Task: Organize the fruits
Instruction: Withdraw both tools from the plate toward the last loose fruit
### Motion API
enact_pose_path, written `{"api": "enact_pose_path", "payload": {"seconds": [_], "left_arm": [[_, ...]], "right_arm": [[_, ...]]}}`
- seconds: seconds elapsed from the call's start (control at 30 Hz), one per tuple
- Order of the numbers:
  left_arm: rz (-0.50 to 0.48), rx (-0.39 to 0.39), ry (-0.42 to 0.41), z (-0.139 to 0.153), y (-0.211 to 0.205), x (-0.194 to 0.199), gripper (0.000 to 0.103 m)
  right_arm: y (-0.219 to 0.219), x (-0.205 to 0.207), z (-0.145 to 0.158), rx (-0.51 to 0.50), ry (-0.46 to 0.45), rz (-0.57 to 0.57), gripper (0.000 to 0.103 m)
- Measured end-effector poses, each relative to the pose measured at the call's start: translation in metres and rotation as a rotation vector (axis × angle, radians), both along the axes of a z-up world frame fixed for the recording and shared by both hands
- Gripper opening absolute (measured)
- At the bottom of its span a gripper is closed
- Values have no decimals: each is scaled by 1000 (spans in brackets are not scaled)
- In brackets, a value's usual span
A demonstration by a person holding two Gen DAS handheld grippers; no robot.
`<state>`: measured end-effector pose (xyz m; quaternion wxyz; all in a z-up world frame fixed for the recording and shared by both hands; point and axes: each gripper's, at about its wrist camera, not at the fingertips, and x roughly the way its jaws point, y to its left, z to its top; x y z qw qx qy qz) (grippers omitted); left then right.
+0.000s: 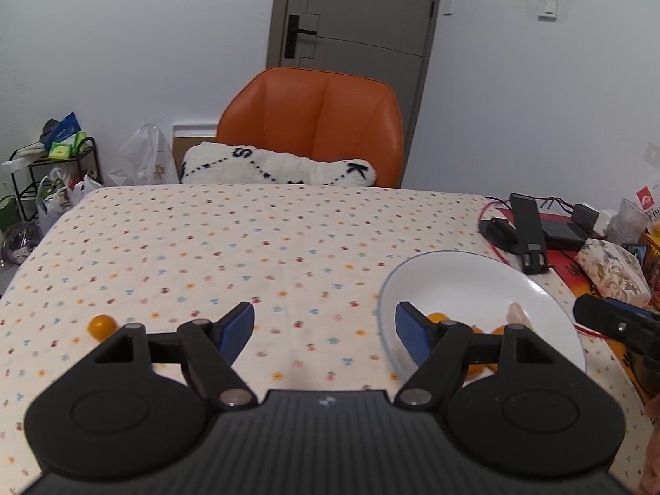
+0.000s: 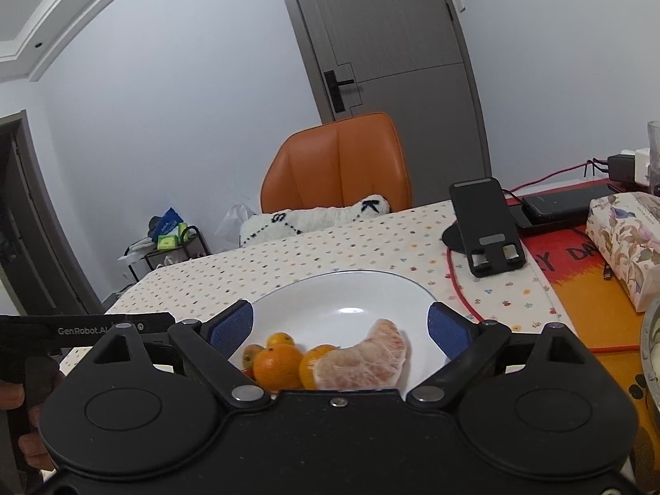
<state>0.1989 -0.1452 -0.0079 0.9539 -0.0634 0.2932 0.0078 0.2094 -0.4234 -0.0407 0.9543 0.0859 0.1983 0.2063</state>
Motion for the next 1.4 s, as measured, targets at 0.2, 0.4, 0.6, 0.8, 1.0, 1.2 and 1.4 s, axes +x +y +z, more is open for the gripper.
{"api": "enact_pose_path", "payload": {"seconds": [0.2,0.4,0.6,0.8,1.0,1.2,1.4], "left_arm": [[23,-28,-12,4,20,-8,74],[35,-33,-38,12,41,-24,77],[60,-43,-53,15,69,-38,79],[87,-68,-46,12,100,-50,79],[94,-66,-36,10,127,-60,79],[72,-62,-14,4,145,-67,80],[42,-55,5,-2,158,-72,88]], "right_arm": [[17,-3,4,-20,9,12,94],[42,-13,8,-45,14,34,95],[70,-22,11,-64,17,67,95],[99,-29,11,-95,22,94,95],[126,-36,10,-114,28,106,95],[148,-40,6,-120,40,108,95],[164,-44,1,-122,60,109,95]]}}
